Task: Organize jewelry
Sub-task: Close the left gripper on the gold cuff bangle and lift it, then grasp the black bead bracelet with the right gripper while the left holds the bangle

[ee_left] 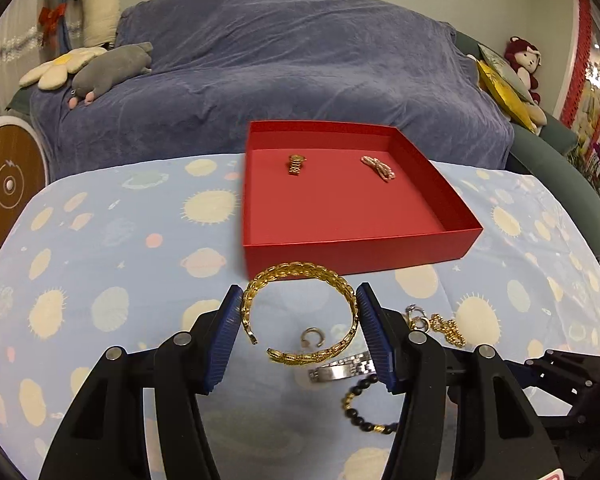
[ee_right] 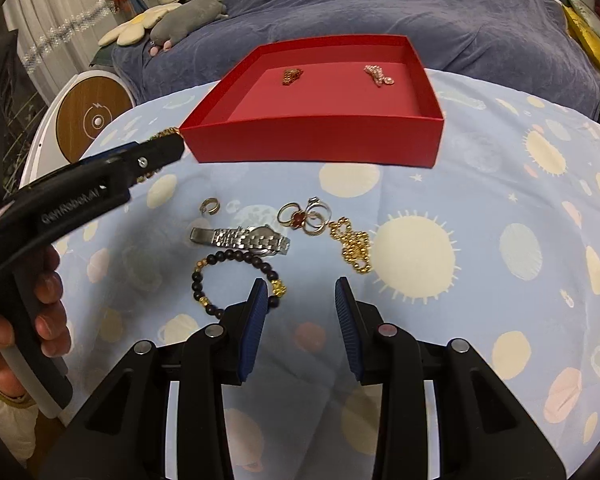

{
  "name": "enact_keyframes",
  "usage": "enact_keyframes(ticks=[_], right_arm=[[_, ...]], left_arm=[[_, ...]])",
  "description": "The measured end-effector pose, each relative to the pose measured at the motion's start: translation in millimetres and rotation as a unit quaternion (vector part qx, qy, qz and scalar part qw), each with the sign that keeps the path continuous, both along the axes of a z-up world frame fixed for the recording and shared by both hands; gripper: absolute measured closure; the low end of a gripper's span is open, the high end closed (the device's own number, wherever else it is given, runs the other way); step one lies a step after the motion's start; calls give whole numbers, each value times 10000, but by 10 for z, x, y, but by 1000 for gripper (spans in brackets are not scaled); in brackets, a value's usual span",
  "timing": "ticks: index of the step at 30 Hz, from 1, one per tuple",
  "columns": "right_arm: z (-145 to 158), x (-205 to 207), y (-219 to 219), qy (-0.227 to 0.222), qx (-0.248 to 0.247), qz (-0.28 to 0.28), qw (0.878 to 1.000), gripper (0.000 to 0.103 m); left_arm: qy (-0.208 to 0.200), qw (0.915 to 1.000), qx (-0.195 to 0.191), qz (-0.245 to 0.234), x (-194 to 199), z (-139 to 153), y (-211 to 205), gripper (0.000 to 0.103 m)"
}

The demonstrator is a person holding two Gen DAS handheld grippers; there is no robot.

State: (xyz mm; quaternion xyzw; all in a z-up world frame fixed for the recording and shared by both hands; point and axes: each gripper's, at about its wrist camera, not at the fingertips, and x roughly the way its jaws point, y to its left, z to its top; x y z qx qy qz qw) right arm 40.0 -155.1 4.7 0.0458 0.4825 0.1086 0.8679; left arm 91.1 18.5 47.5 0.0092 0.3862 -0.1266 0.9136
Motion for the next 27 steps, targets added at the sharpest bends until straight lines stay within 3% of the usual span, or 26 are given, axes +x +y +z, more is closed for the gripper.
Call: enact_keyframes(ticks=[5, 10, 15, 20, 27], right_arm=[[-86, 14, 135, 63, -111, 155, 9998, 71], [-106, 73, 217, 24, -173, 176, 9997, 82], [-195, 138, 216, 42, -266, 148, 9995, 84], [-189, 142, 209, -15, -372, 195, 9991, 95], [-92, 103, 161, -139, -331, 174, 9992, 95]], left_arm=[[289, 9993, -76, 215, -49, -119, 237, 48], [256, 9996, -37, 103, -109, -129, 204, 47], [308, 9995, -38, 67, -114, -161, 223, 47], [350, 9994, -19, 70, -118, -207, 246, 47], [372, 9993, -14, 61, -114, -236, 231, 47]])
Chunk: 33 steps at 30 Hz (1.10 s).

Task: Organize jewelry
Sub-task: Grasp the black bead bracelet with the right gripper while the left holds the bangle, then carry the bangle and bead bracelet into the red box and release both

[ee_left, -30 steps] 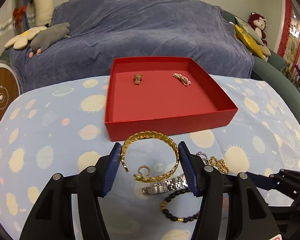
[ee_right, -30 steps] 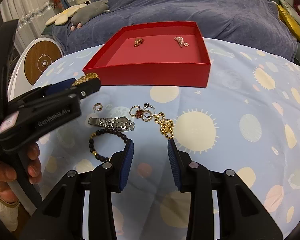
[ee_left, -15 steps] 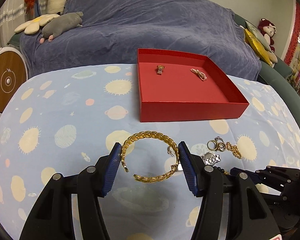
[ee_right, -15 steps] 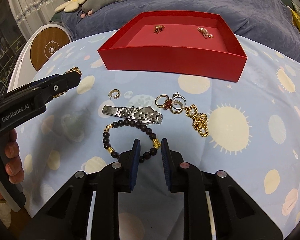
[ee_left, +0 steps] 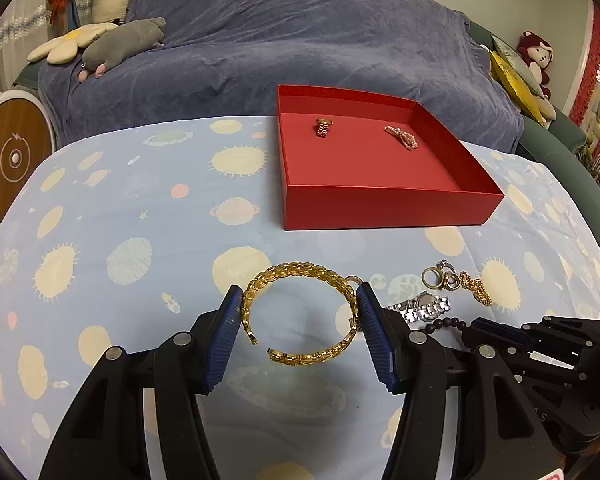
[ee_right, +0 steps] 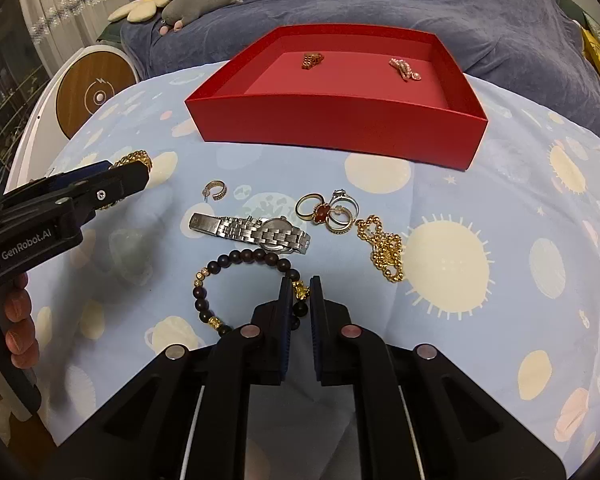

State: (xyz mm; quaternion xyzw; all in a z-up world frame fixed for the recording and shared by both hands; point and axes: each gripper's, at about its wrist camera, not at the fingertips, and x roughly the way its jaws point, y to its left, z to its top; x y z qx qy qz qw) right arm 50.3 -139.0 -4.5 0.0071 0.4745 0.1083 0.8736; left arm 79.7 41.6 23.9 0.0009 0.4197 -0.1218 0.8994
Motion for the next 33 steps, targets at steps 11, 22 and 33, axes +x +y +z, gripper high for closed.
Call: enact_keyframes(ticks=[11, 22, 33], right_arm=[[388, -52, -169, -531, 88, -191, 9984, 95], [1039, 356, -585, -1135, 328, -626, 9910, 95], [897, 1514, -619, -948, 446, -820, 9911, 95]], left_arm=[[-132, 9999, -23, -94, -22, 68, -128, 47], [-469, 9984, -252, -173, 222, 544, -318, 47], [-566, 9983, -48, -138, 1294, 549, -732, 47]])
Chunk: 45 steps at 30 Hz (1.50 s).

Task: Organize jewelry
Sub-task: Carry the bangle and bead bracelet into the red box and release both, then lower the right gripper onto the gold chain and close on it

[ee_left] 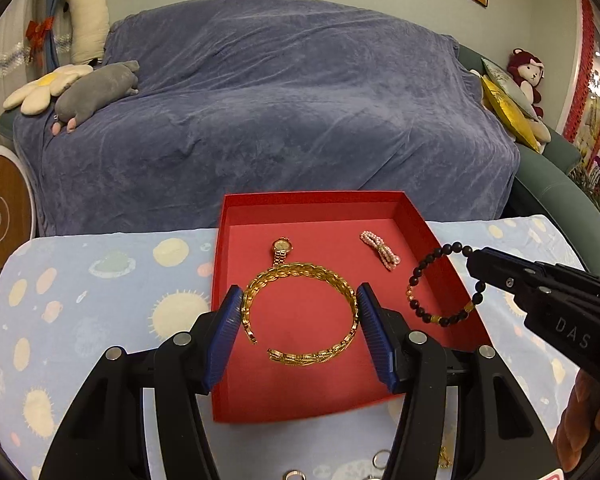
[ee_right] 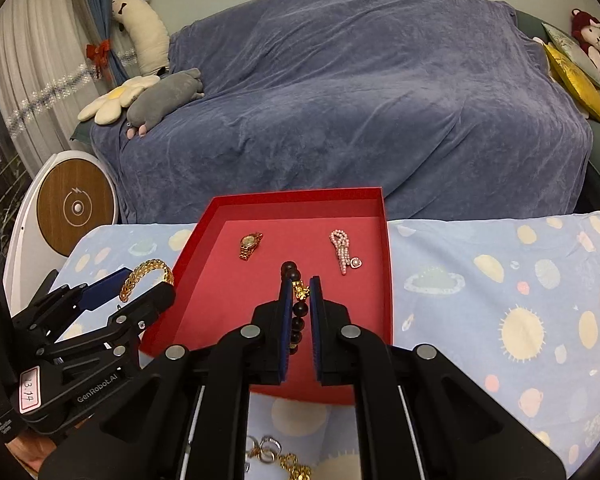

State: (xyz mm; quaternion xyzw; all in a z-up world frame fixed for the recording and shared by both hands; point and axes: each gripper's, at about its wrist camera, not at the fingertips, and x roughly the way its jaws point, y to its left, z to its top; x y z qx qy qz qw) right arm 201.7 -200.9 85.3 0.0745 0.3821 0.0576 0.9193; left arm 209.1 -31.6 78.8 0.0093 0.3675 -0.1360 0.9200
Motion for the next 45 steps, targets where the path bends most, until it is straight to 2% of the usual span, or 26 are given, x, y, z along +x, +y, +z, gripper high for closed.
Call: enact_keyframes(ticks=[5, 12, 15, 17, 19, 22, 27, 31, 35, 41, 45], right_arm=[[-290, 287, -50, 209, 26, -194, 9996, 95], [-541, 390, -86, 329, -159, -335, 9988, 94], [-530, 351, -133, 273, -168, -434, 9985, 89], [-488, 295, -176, 249, -111, -454, 9986, 82], [-405, 195, -206, 187, -92, -426, 9989, 76], [-254, -3, -205, 93, -190, -330, 9992, 69], [-9, -528, -191, -46, -222, -160, 9996, 66], [61, -966, -175, -82, -187, -112, 9997, 65], [-16, -1363, -147, -39, -171, -133, 9998, 64], [-256, -1710, -75, 202, -178, -71, 9996, 64], [-391, -1759, 76, 211, -620, 44, 9978, 64]], left_arm=[[189, 9996, 103, 170, 315, -286, -68, 47], [341, 9987, 249, 286, 502, -510, -102, 47], [393, 9979, 295, 422, 513, -552, -97, 45], [385, 9975, 298, 517, 493, -545, -78, 39], [319, 9974, 278, 583, 448, -493, -42, 37], [227, 9974, 354, 578, 324, -369, 10, 36], [138, 9978, 306, 565, -59, -136, 201, 33], [75, 9978, 338, 568, -469, -46, 366, 31], [197, 9975, 407, 535, -854, -101, 486, 31], [390, 9968, 239, 654, -1279, -311, 621, 31], [492, 9974, 186, 497, -1383, -424, 573, 31]])
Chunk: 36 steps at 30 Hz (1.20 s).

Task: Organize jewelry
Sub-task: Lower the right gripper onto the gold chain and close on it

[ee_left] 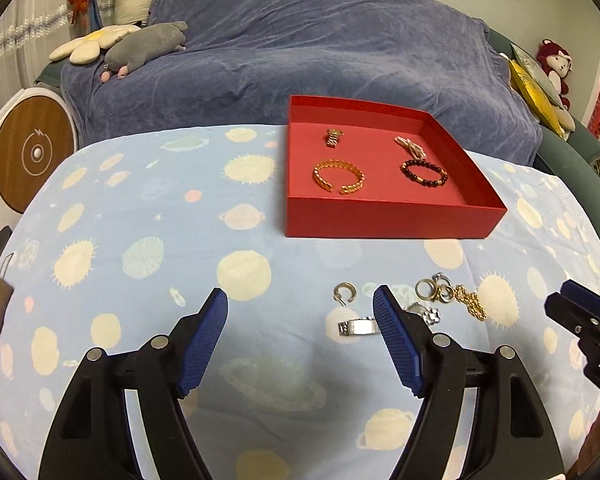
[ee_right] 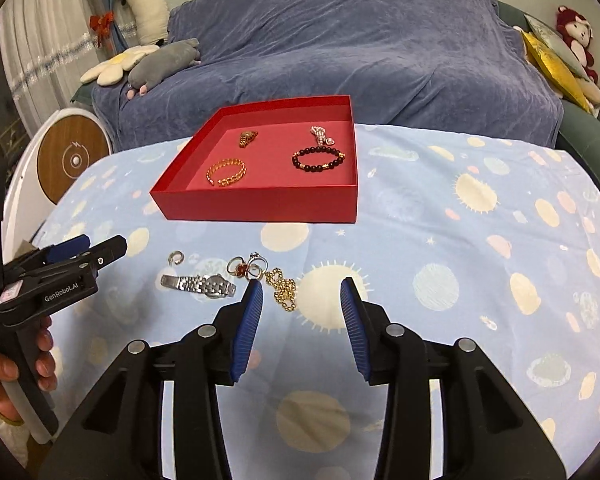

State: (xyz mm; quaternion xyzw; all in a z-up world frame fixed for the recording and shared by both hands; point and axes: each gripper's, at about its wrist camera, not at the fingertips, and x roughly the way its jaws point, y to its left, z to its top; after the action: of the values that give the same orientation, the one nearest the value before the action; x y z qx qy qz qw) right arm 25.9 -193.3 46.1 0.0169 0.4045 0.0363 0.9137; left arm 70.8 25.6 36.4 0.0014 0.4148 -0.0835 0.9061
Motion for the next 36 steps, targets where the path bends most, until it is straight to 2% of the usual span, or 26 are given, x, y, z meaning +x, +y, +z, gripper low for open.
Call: enact_keyframes(ticks=[3, 6, 15, 24, 30, 35, 36], right_arm=[[-141, 39, 50, 177, 67, 91, 9998, 64], [-255, 65, 90, 316, 48, 175, 9993, 64], [-462, 212, 165, 616, 63, 306, 9976, 64], [-591, 406, 155, 764, 172, 161, 9968, 64], [-607, 456, 214, 708, 78, 179, 9973, 65], [-615, 466, 243, 657, -39, 192, 9976, 72], [-614, 467, 242, 658, -35, 197, 9976, 77]], left_arm=[[-59, 9999, 98, -99, -31, -65, -58, 31], [47, 9997, 105, -215, -35, -151, -78, 31], [171, 9989, 121, -417, -52, -237, -156, 31], [261, 9988, 118, -409, -59, -308, -139, 31], [296, 9988, 101, -389, -52, -321, -116, 31], [297, 9988, 88, -387, -50, -322, -106, 31], [296, 9988, 89, -387, -50, -322, -106, 31]])
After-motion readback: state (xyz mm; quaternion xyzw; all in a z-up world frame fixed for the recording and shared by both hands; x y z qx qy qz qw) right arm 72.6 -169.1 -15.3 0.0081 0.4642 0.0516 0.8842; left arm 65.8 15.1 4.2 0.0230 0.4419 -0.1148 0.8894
